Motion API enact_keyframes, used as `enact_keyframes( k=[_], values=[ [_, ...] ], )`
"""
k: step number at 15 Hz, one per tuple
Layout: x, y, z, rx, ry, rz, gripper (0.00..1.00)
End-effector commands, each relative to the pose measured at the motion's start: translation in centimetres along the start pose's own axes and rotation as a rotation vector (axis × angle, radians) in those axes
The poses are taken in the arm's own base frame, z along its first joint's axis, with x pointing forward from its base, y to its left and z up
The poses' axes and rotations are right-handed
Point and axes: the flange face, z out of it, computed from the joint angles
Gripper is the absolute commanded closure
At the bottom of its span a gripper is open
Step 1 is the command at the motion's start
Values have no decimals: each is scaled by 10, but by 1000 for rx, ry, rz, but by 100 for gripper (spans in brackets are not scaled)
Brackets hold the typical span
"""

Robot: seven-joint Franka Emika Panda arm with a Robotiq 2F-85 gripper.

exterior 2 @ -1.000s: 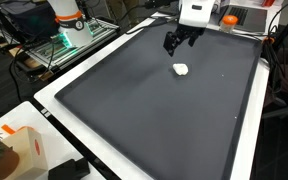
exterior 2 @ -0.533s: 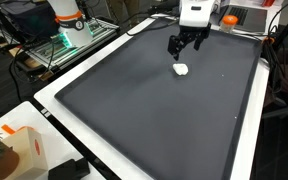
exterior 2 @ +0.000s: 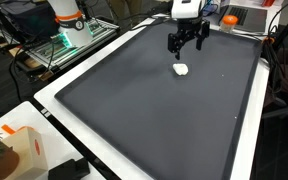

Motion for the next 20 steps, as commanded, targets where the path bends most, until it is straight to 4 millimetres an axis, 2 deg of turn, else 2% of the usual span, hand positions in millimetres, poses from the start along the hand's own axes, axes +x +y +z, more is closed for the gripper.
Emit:
enact_keyframes(
  k=[1,4,5,7,14,20],
  values=[
    [-23,7,-1,-50,95,34,0],
    [-31,8,7,-143,57,40,0],
    [-22,3,8,-98,75,34,0],
    [-26,3,11,-118,61,33,0],
    [-20,0,4,-43,251,69,0],
    [-25,-2,6,-38,314,85,0]
  ],
)
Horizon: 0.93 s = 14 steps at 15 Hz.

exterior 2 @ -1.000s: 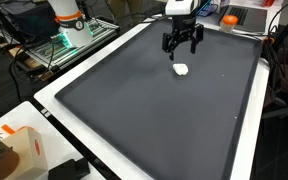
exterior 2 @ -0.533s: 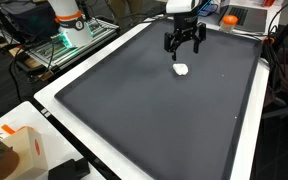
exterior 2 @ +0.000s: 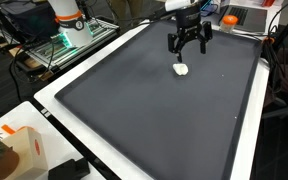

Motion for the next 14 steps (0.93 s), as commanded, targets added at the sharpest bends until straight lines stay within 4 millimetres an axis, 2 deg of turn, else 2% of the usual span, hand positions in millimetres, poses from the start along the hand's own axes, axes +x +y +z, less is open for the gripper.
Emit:
enact_keyframes(
  k=[1,6,7,9,14],
  values=[
    [-13,1,1,-11,27,3,0],
    [-24,1,2,-6,49,26,0],
    [-15,-4,1,-21,39,11,0],
    [-19,-4,3,-14,41,17,0],
    [-4,-8,-7,-9,137,33,0]
  ],
)
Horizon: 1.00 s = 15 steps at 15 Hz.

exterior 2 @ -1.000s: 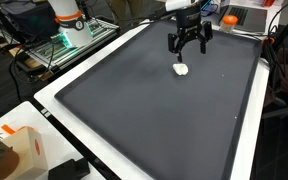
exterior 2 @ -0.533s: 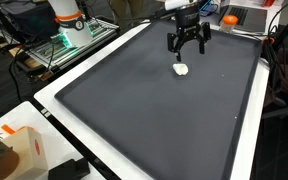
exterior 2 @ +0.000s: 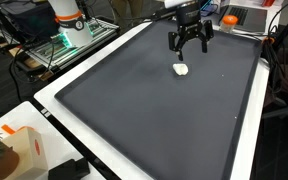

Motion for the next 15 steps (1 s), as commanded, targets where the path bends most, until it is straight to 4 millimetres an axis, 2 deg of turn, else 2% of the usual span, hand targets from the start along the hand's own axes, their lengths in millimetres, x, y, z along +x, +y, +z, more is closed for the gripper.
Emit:
enact_keyframes(
  k=[1,4,8,15],
  values=[
    [7,-2,-3,-9,59,4,0],
    [-2,-4,-7,-9,32,-39,0],
    [-2,-5,-10,-14,68,-55,0],
    [-31,-2,-3,-22,-11,-129,0]
  ],
)
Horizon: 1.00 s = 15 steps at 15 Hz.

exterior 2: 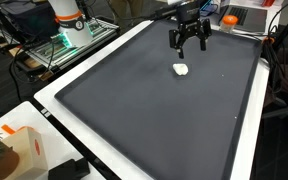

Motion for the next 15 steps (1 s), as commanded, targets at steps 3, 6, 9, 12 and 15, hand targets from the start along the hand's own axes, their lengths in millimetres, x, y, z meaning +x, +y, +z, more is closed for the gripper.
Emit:
enact_keyframes(
  k=[3,6,9,12,15],
  values=[
    [-22,7,1,-10,-67,-55,0],
    [-25,11,3,-11,-58,-61,0],
    [-30,17,7,-25,-64,-53,0],
    [-36,20,9,-26,-70,-51,0],
    [-37,20,10,-30,-46,-42,0]
  ],
)
